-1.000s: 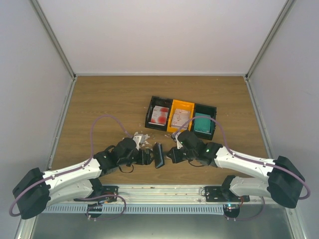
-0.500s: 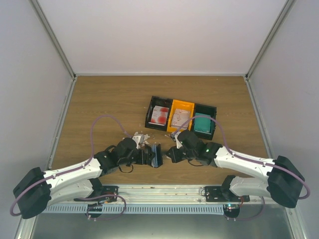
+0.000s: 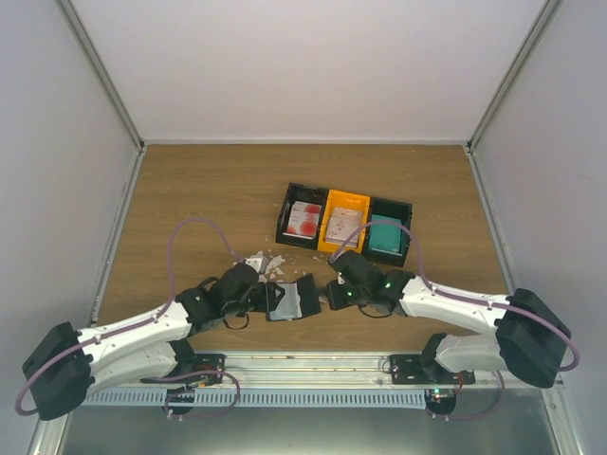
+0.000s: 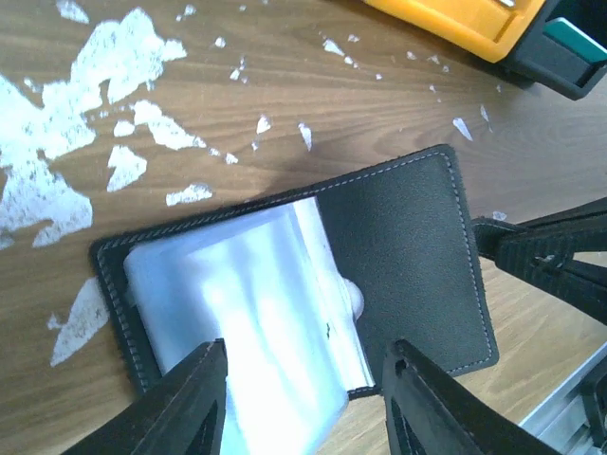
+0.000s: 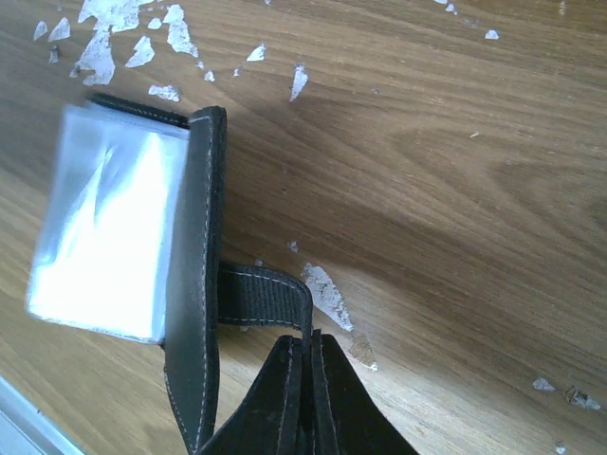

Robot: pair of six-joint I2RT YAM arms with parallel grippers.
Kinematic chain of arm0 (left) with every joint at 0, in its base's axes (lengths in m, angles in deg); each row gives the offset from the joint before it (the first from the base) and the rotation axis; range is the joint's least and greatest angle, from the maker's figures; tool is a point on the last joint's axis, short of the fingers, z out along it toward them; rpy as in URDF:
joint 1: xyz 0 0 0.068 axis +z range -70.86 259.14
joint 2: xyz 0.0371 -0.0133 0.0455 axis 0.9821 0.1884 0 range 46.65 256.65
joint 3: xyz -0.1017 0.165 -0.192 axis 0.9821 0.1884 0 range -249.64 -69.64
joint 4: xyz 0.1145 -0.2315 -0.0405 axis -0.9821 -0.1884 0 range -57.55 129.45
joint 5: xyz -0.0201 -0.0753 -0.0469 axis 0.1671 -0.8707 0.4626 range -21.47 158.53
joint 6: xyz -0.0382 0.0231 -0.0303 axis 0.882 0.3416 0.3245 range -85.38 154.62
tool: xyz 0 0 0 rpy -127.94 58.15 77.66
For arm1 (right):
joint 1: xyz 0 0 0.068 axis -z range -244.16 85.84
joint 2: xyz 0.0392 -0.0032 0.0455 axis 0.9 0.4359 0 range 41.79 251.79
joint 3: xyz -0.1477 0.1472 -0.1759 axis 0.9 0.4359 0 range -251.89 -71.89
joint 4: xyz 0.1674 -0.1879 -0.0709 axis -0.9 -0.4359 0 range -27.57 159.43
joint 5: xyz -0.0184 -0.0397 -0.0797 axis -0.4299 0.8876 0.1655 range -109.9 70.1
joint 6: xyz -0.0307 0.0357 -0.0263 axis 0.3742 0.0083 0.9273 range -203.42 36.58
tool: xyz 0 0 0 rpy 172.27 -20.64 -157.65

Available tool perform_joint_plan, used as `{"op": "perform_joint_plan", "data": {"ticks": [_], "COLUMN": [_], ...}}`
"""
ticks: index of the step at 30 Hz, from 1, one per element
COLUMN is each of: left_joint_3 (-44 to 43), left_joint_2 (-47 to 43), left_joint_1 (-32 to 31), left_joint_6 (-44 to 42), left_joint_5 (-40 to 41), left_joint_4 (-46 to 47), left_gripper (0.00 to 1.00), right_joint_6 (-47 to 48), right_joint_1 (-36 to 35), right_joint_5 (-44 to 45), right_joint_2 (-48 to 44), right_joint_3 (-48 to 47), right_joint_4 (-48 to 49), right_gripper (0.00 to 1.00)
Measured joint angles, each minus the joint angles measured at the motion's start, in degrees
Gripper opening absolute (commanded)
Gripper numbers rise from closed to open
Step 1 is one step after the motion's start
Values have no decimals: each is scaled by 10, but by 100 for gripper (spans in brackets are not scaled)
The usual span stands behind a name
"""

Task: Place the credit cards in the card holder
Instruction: Open the card holder at the center of the board.

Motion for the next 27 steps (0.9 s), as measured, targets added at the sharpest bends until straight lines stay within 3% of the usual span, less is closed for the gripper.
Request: {"op": "perform_joint_plan", "data": {"ticks": [3,9,11,14,18,23,27], "left_joint_3": [-3,-4,-4,-3,-1,2,2], "left_joint_2": [-7,-5,3,27,53,60,65], "left_joint_1": [0,0,0,0,0,2,2], "left_joint_6": [-4,-4,-4,1,3,1,-10], "left_joint_5": [4,1,-3,-15,-26,-40,-78], "left_joint_4": [-2,4,9,19,27,37,68], "left_gripper": [40,43,45,45,46,47,43], "right_joint_6": [-2,-8,-8,-10,-17,-10,3], "right_joint_1": [0,0,0,0,0,-1,-1], "right_joint_5": [7,32,39,46,60,65,45], "right_joint_2": [3,23,30,43,48,29,-14], "right_joint_3": [0,1,1,2,2,-3,-15], "right_joint_4": [-1,-9,-10,-11,-20,-33,-25], "right_gripper": [1,2,12,38,51,51,45]}}
